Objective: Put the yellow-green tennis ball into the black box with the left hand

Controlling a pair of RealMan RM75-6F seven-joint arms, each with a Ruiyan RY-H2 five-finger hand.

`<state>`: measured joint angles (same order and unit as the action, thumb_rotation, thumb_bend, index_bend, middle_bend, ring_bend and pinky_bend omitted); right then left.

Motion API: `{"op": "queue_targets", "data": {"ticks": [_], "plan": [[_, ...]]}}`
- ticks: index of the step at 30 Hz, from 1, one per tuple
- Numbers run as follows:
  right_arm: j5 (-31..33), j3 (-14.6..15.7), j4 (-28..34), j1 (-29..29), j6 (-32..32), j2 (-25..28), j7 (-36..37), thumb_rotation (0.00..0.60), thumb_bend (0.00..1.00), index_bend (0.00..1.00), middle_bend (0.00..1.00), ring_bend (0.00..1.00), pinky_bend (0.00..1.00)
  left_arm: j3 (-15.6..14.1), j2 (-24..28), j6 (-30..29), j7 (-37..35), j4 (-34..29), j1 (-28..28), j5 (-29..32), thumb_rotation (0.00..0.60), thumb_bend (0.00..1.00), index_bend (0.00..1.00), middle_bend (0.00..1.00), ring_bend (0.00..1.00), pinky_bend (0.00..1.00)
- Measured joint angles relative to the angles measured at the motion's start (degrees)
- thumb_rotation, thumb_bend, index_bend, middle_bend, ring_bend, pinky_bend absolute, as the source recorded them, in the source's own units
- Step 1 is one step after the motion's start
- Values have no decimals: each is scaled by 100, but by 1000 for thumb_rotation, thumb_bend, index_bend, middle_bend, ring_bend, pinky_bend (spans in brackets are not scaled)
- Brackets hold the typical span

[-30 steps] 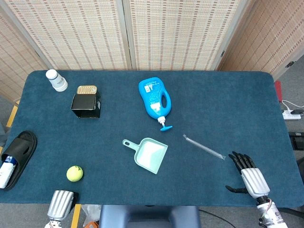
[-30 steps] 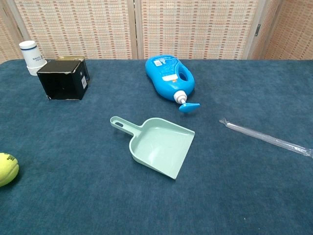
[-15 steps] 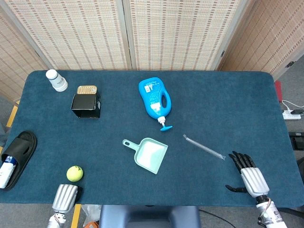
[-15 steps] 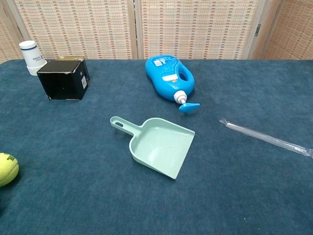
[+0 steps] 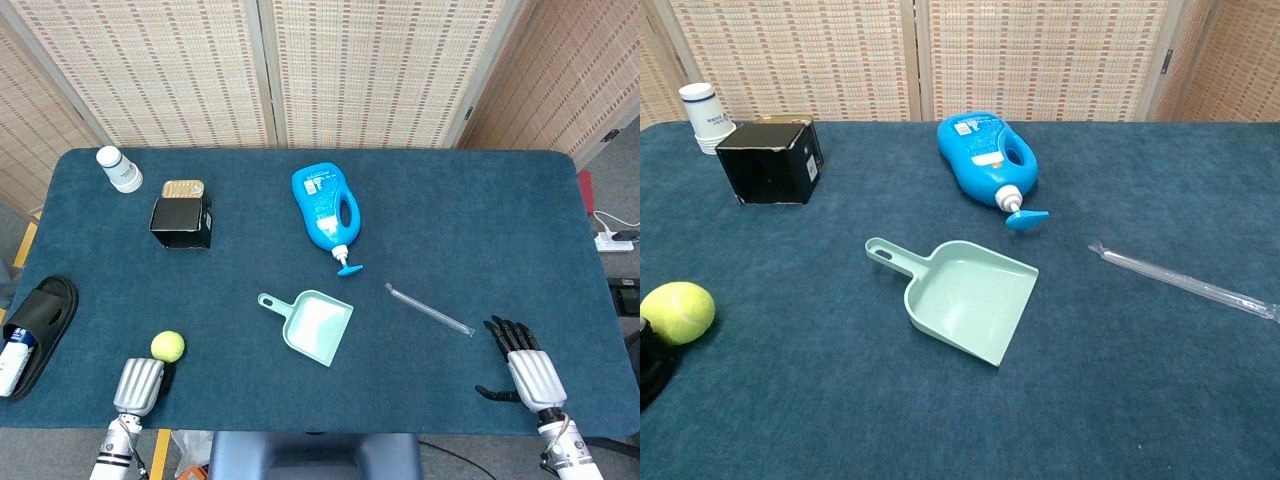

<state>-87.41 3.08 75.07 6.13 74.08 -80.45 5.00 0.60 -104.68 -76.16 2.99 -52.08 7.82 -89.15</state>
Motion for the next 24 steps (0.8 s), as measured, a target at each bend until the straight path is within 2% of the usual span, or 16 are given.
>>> {"op": "queue_targets", "data": {"ticks": [6,11,17,24], "plan": [[63,-24,15,23,-74,-27,-103,600,0,0,0,0,0,61,33,105,-43,-107,169,43,600,623,1000,1000,1000,1000],[133,-51,28,63,-170,-44,-177,600,0,0,0,0,0,18,172,85,59,-643,193,37,600,624,1000,1000,1000,1000],[152,-54,46,79,-202,-28,-163,600,0,0,0,0,0,-9,307,119,578,-1351,237,91,600,624,1000,1000,1000,1000],[91,-29,23,65,-144,16,-6,600,0,0,0,0,0,206,332,360,1276,-1867,417,457,600,625,1000,1000,1000,1000]]}}
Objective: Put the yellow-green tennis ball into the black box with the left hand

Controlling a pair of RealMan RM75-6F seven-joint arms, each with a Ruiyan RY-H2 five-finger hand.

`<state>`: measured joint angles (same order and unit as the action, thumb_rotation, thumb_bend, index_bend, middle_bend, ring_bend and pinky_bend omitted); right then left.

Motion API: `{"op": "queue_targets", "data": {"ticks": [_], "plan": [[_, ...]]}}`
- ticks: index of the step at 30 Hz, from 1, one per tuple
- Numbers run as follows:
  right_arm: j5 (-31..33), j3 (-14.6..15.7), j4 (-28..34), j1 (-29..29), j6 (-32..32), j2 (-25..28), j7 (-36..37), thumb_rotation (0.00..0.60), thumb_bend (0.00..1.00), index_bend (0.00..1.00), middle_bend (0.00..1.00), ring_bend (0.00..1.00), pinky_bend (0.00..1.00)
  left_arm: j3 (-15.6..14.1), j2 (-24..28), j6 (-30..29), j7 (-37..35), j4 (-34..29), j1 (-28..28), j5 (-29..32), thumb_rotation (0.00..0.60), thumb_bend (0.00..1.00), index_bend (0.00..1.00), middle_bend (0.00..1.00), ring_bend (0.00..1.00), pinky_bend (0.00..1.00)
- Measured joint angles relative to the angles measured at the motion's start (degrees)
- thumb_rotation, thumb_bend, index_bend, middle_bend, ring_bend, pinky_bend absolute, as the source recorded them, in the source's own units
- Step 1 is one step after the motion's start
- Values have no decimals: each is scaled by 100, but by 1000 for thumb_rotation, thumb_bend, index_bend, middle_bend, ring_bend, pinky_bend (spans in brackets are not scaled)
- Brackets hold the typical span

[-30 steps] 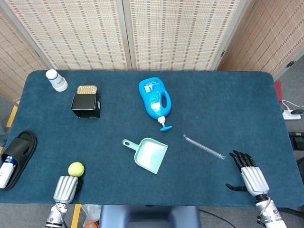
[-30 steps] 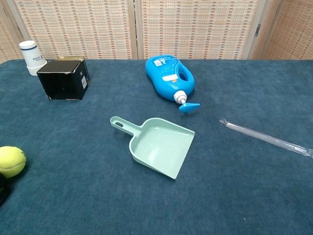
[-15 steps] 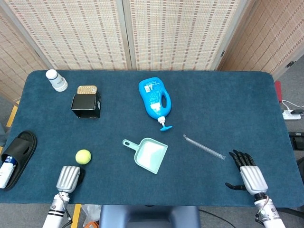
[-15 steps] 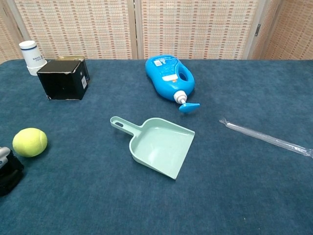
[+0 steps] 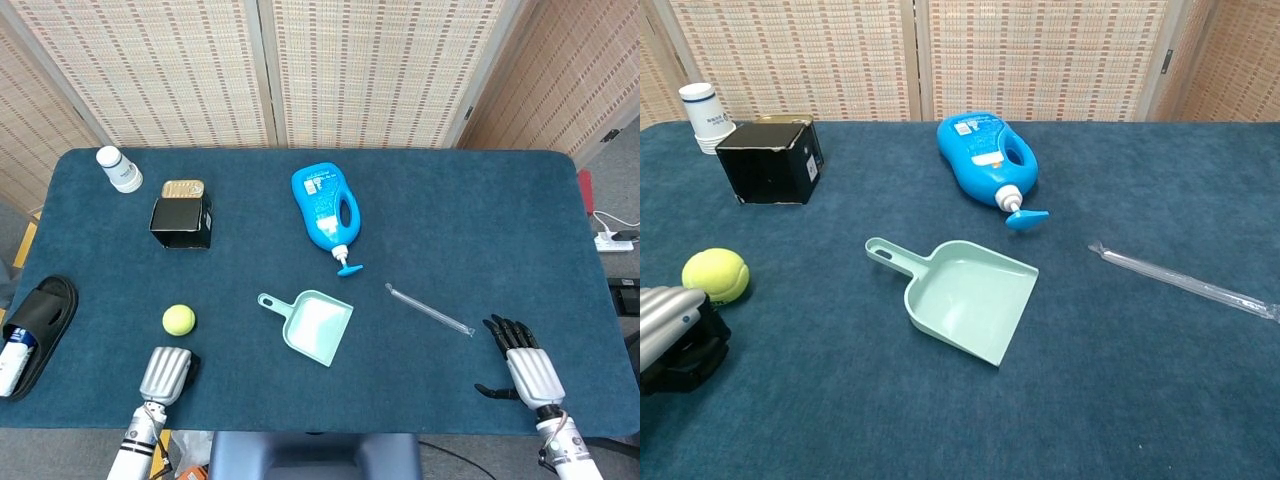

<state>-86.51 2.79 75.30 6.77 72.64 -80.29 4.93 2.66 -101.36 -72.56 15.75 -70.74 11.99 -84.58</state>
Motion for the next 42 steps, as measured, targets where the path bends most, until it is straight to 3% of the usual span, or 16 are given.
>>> {"op": "queue_targets", "data": {"ticks": [14,27,35,39,40,41,42], "plan": [[-24,4,-61,-11,46,8,103,600,0,0,0,0,0,486,-394,322,222,515,338,697,600,633,1000,1000,1000,1000],[92,-44,-19,-2,-12,-25,-47,600,0,0,0,0,0,1235,-566,917,342,1096,1067,1447,600,635,1000,1000,1000,1000],[125,-58,-14,-4,-18,-24,-53,600,0,0,0,0,0,1330,-741,1275,314,1599,1418,1653,600,635,1000,1000,1000,1000],[147,-71,-31,-18,-4,-19,-13,600,0,0,0,0,0,1367,-946,1161,0,2160,1577,1548,600,621,1000,1000,1000,988],[155,-75,-34,-18,-5,-22,-17,600,0,0,0,0,0,1369,-993,1116,-129,2317,1613,1500,592,597,1000,994,976,934],[161,-78,-35,-18,-8,-25,-25,600,0,0,0,0,0,1365,-1037,1079,-284,2486,1651,1443,510,552,974,922,885,818],[169,-82,-35,-17,-15,-30,-41,600,0,0,0,0,0,1342,-1082,1048,-525,2722,1704,1348,366,500,869,748,672,610]]}}
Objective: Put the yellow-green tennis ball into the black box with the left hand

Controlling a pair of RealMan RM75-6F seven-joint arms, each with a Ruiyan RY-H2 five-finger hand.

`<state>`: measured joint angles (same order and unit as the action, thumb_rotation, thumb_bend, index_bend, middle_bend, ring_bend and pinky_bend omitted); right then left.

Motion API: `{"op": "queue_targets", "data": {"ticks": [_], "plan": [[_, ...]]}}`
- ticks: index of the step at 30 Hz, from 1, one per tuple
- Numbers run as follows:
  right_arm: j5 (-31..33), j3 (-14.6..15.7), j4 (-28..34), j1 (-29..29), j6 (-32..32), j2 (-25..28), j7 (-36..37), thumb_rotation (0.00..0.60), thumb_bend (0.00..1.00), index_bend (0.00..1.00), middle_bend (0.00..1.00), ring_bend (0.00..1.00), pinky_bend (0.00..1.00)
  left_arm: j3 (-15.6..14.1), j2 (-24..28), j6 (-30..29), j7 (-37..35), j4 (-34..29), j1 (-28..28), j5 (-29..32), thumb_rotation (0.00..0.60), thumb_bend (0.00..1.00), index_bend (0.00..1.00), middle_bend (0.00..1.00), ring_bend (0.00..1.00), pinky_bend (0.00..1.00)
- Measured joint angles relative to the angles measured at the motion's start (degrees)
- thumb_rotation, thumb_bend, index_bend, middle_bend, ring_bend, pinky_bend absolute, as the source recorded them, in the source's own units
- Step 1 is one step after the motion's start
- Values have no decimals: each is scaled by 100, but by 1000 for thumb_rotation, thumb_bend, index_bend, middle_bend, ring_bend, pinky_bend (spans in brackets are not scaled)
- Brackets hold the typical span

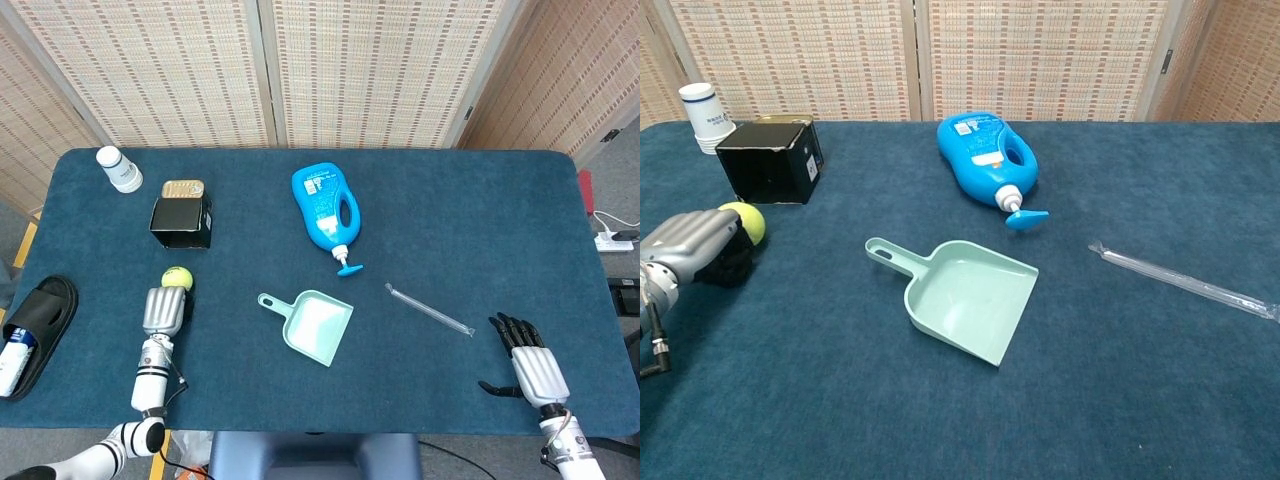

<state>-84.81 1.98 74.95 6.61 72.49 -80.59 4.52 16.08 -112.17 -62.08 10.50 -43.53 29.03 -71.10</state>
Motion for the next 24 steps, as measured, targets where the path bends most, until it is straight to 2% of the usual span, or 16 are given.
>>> {"op": "queue_targets", "data": {"ticks": [1,2,3,4,5,9,11,18,24], "plan": [[8,-3,1,2,-9,-4,-18,600,0,0,0,0,0,-34,-19,-7,-206,169,39,-84,259,466,757,583,478,433],[19,-6,3,6,-21,-9,-41,600,0,0,0,0,0,-80,-29,-2,-433,314,79,-175,126,435,557,317,219,206],[35,-10,7,11,-40,-16,-81,600,0,0,0,0,0,-152,-30,15,-757,463,138,-305,76,420,379,121,45,49],[48,-13,13,17,-57,-21,-115,600,0,0,0,0,0,-207,-25,38,-1008,557,187,-400,69,412,297,49,3,3],[60,-16,20,23,-76,-26,-150,600,0,0,0,0,0,-255,-17,62,-1259,646,240,-486,63,404,224,5,0,0],[130,-37,64,48,-144,-41,-268,600,0,0,0,0,0,-403,1,134,-2226,1147,554,-813,44,396,116,0,0,0],[153,-47,77,50,-155,-36,-271,600,0,0,0,0,0,-437,-1,240,-2424,1338,688,-873,45,393,97,0,0,0],[129,-45,67,48,-140,-10,-181,600,0,0,0,0,0,-520,-45,772,-2445,1568,833,-801,43,351,84,0,0,0],[20,2,55,40,-84,14,-61,600,0,0,0,0,0,-590,13,879,-2372,1435,795,-745,49,349,82,0,0,0]]}}
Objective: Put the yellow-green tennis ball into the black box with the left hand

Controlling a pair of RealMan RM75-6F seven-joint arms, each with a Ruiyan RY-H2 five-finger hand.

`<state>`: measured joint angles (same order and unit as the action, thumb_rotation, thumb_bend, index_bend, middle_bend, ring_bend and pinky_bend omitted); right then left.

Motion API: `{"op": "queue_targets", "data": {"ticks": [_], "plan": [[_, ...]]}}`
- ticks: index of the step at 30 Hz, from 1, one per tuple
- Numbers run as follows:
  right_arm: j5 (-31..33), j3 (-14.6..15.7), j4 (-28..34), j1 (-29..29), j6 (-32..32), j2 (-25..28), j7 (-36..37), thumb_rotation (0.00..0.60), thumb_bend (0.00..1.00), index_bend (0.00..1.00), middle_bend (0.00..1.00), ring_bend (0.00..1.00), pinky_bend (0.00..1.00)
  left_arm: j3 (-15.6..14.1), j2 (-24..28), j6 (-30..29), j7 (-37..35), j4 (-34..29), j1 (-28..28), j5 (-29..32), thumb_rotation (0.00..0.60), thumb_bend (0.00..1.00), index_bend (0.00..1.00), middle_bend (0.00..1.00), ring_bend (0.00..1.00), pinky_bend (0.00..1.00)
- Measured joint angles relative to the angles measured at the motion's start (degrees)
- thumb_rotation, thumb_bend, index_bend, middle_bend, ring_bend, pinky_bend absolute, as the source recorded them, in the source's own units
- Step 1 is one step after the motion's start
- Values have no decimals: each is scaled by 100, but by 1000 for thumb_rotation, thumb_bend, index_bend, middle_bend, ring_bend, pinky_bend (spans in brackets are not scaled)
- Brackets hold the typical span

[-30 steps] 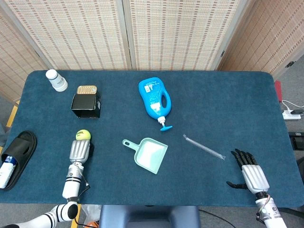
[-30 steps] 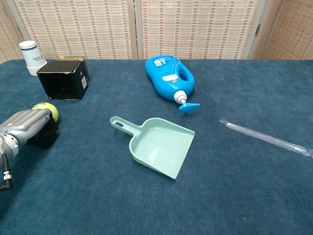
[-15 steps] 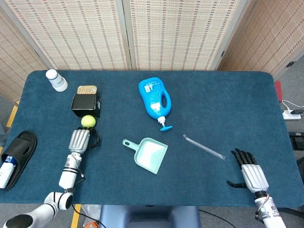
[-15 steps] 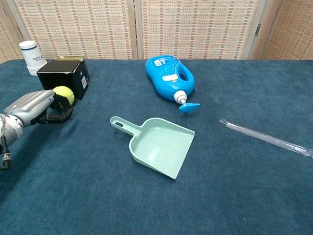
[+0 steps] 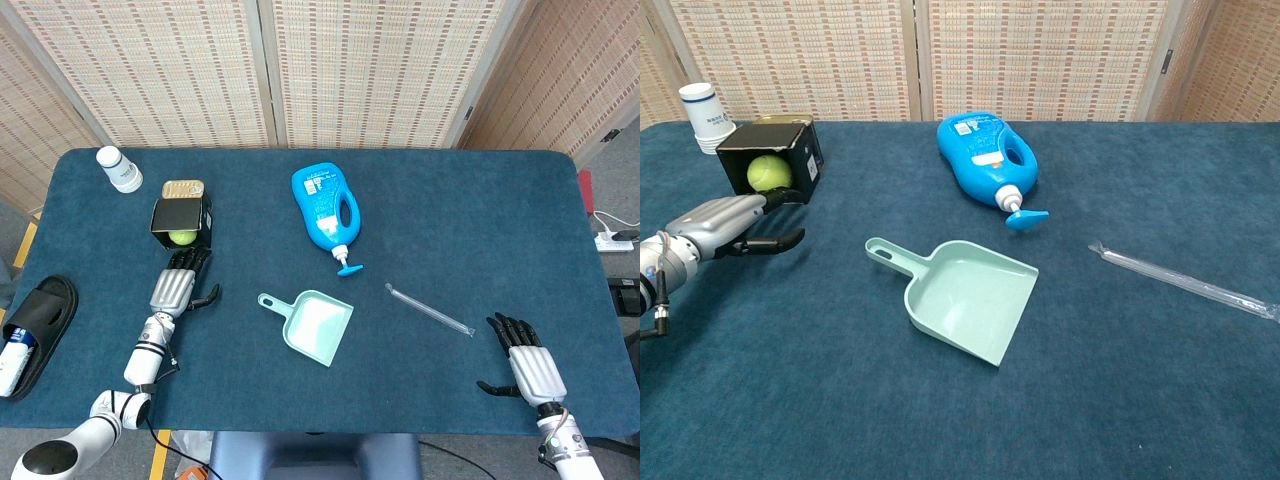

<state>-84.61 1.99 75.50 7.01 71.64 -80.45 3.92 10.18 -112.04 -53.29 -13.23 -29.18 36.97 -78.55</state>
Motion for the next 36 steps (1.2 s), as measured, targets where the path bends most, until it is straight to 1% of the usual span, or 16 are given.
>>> {"op": "queue_targets", "data": {"ticks": [8,17,22,26,31,33,34,35,36], "plan": [[-56,20,-33,-18,66,3,57,600,0,0,0,0,0,-25,111,-62,102,-218,-42,18,48,347,91,0,0,0],[-119,40,-66,-34,128,-5,96,600,0,0,0,0,0,-31,349,-154,328,-710,-99,73,47,345,103,0,0,0],[-124,38,-75,-24,116,-9,103,600,0,0,0,0,0,-99,492,-201,463,-996,-199,81,47,329,115,0,0,0],[-160,51,-72,-28,142,-7,110,600,0,0,0,0,0,-178,691,-380,557,-1385,-371,62,47,328,134,0,0,0],[-277,105,-52,-43,222,22,185,600,0,0,0,0,0,-313,1088,-820,828,-2224,-771,60,49,329,147,0,0,0],[-321,125,-56,-55,266,34,241,600,0,0,0,0,0,-379,1286,-1119,1006,-2688,-1033,86,66,328,147,0,0,0],[-330,130,-65,-59,275,36,260,600,0,0,0,0,0,-410,1380,-1269,1088,-2902,-1165,102,91,328,143,0,0,0],[-335,132,-72,-66,288,36,277,600,0,0,0,0,0,-446,1482,-1434,1165,-3121,-1309,117,128,328,138,0,0,0],[-340,134,-79,-79,316,36,295,600,0,0,0,0,0,-499,1622,-1679,1246,-3409,-1515,131,200,330,130,0,0,0]]}}
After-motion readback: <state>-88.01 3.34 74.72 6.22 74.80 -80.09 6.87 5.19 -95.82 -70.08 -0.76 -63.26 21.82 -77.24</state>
